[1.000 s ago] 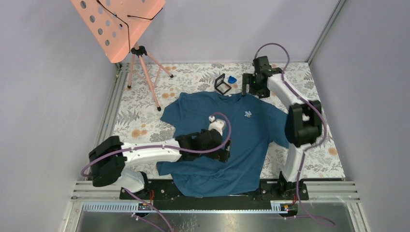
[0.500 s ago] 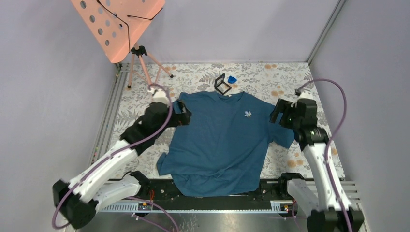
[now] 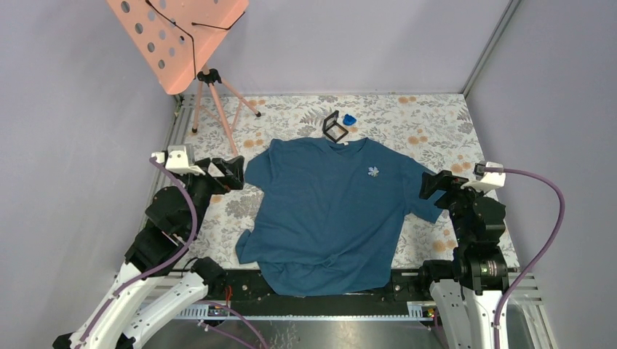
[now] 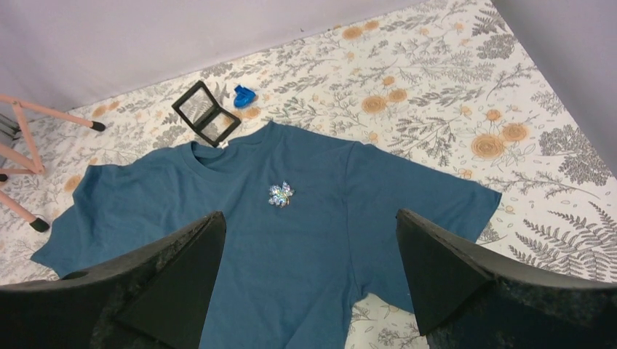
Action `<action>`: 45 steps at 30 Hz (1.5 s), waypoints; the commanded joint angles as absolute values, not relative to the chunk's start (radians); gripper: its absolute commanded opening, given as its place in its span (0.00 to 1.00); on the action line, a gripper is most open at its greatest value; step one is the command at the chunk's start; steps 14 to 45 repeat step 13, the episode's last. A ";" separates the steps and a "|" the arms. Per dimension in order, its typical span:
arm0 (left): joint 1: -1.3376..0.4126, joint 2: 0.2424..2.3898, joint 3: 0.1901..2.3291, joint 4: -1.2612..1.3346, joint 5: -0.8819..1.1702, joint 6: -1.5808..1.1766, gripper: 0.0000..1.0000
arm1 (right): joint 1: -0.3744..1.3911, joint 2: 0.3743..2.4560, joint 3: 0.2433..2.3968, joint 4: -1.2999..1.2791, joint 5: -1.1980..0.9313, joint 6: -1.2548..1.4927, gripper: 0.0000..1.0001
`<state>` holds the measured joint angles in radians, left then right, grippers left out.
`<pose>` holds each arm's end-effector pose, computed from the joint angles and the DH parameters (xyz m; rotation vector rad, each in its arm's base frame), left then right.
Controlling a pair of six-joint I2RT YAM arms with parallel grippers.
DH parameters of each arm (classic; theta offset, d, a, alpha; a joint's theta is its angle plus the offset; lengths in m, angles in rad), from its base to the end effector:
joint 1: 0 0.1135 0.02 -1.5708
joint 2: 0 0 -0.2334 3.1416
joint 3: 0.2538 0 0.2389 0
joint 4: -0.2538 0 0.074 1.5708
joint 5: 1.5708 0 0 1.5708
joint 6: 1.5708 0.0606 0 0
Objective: Pin the brooch onto the clothing
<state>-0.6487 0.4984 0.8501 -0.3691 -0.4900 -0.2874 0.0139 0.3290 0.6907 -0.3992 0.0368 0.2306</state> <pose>0.1279 -0.0612 0.3588 -0.0962 1.5936 -0.3414 0.1287 -0.0004 0.3218 0.2025 1.5978 0.1597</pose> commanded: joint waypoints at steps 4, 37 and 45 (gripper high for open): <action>-0.646 0.488 0.837 -0.383 -0.568 -0.244 0.99 | 0.015 0.325 0.693 -0.395 0.054 0.227 0.93; -0.646 0.493 0.841 -0.398 -0.596 -0.255 0.99 | 0.014 0.319 0.698 -0.397 0.059 0.226 0.94; -0.646 0.493 0.841 -0.398 -0.596 -0.255 0.99 | 0.014 0.319 0.698 -0.397 0.059 0.226 0.94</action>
